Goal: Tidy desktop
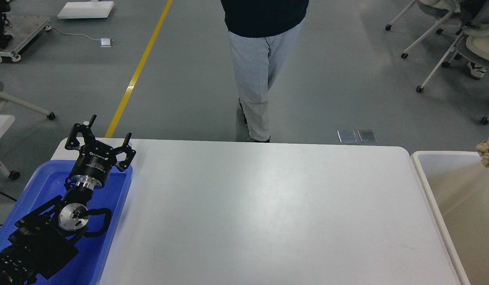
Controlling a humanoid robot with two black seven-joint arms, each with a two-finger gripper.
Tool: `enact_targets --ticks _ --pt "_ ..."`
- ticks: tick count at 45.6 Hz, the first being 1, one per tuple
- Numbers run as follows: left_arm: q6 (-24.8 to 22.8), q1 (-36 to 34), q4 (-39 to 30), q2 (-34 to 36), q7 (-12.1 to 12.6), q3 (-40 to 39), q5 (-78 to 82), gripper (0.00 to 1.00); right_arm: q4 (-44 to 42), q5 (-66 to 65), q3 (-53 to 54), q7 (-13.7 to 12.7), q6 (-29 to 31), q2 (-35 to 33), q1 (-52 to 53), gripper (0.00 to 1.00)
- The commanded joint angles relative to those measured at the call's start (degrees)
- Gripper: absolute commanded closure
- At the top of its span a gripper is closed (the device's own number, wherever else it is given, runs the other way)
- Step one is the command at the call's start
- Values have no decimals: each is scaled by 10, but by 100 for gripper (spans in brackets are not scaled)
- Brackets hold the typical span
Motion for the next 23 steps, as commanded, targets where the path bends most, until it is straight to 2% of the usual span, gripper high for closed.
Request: enact_targets --ticks 1,14,23 --pt "0 0 0 0 0 0 0 0 -67 123 1 0 -29 16 -103 100" --pt "1 0 0 0 -1 0 0 0 -219 258 1 -1 -27 123 -203 100" --pt "1 0 0 0 -1 0 0 0 -303 294 1 -3 -26 195 -256 100"
